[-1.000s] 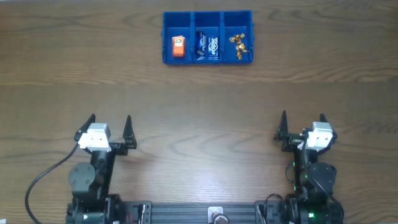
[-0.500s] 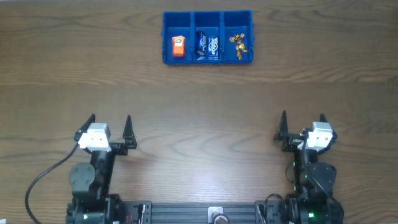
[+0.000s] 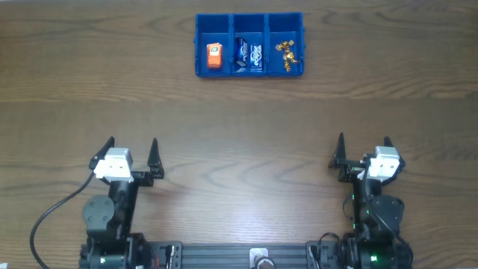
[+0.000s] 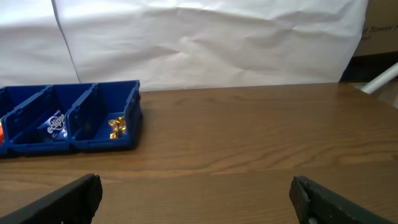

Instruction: Sort Candies Into Trays

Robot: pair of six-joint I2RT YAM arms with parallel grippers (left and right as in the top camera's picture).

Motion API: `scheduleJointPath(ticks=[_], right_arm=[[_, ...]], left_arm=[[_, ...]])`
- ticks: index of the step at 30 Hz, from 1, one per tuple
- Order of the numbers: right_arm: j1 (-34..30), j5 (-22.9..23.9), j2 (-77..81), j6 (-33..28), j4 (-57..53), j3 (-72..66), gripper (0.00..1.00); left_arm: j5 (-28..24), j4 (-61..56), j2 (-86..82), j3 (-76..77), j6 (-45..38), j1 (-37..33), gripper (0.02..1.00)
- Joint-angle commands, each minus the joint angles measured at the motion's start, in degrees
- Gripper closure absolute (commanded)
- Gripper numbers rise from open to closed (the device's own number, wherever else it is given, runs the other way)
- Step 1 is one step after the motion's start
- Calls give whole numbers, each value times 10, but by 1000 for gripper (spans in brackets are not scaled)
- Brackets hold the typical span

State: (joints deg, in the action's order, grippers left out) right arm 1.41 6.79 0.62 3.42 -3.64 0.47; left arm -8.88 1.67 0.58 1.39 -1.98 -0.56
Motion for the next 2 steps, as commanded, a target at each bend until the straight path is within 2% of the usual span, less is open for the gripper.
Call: scheduleJointPath(ticks=[1,2], right_arm=[[4,-5,-5,-2,-4,0,3],[4,-5,-5,-2,-4,0,3]], left_arm=[[-10,19,-3,-11,-9,2,20],[-10,19,-3,-11,-9,2,20]])
